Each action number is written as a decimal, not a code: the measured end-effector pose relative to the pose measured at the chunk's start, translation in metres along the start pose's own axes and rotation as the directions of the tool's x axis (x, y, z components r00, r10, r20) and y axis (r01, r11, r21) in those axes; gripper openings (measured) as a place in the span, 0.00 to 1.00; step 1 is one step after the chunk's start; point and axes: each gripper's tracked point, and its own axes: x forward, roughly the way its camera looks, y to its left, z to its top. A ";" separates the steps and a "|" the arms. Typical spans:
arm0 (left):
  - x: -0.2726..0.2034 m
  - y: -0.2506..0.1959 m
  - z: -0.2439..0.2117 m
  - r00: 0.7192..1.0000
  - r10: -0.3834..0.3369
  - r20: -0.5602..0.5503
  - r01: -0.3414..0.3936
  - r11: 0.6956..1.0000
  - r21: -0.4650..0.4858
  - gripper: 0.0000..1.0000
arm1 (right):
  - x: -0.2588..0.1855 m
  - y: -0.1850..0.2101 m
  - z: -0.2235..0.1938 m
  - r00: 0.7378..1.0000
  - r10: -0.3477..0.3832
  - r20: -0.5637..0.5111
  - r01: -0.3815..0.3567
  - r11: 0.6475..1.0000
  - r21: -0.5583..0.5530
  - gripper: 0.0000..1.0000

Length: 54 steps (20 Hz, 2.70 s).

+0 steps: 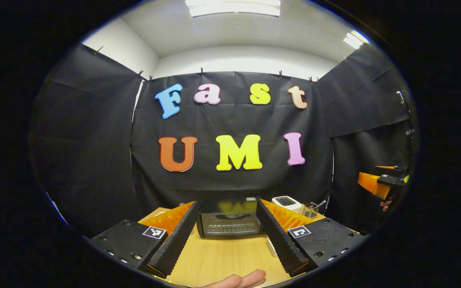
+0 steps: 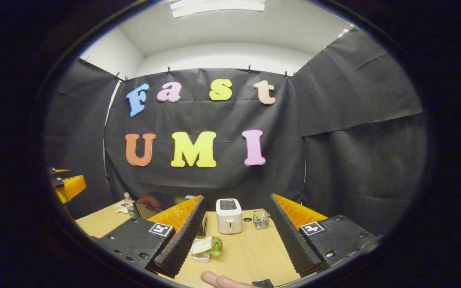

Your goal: Open the electric oven with the left hand, put the food in, and close the electric oven.

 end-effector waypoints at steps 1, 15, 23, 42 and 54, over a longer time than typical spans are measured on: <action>0.005 0.000 -0.002 1.000 -0.001 -0.005 0.001 1.000 0.000 0.95 | 0.002 0.000 0.000 1.000 0.003 0.001 -0.003 1.000 0.006 0.91; 0.128 -0.015 -0.040 0.989 -0.009 -0.149 0.012 1.000 0.023 0.95 | 0.045 -0.001 0.018 0.998 0.055 -0.001 -0.055 0.998 0.040 0.91; 0.215 -0.028 -0.121 0.932 -0.015 -0.361 0.035 0.998 0.050 0.95 | 0.057 -0.003 0.016 0.997 0.074 0.003 -0.074 0.997 0.017 0.91; 0.302 -0.015 -0.224 0.824 0.017 -0.567 -0.023 1.000 -0.005 0.97 | 0.075 -0.028 -0.022 0.993 0.095 -0.065 -0.093 0.995 0.032 1.00; 0.292 -0.018 -0.224 0.857 0.006 -0.515 -0.010 1.000 -0.004 0.98 | 0.068 -0.027 -0.028 0.992 0.077 -0.098 -0.075 0.997 0.025 0.91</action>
